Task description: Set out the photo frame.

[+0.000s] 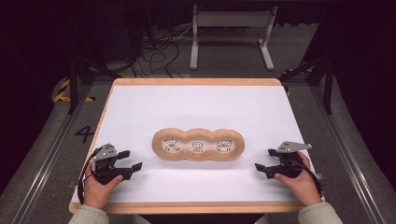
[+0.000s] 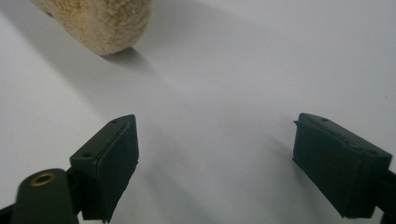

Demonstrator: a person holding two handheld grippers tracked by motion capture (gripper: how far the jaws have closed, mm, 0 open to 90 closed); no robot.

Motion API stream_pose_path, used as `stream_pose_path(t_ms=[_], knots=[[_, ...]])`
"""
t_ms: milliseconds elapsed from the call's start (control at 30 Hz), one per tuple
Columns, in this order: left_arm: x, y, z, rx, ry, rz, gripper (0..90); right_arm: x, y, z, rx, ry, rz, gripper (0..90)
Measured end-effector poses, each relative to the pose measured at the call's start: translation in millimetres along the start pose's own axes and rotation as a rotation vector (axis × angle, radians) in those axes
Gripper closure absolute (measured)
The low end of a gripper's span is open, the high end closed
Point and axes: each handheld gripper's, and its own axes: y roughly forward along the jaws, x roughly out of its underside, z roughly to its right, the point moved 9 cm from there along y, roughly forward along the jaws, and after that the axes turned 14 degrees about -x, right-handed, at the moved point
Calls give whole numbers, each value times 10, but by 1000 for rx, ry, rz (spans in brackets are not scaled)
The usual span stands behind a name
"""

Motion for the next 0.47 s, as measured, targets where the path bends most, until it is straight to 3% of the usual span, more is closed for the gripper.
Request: stream_pose_path(t_ms=[467], knots=[[-5,9,-8,-14,-3,1,231,-15,-22,4,8,-1,8,147]])
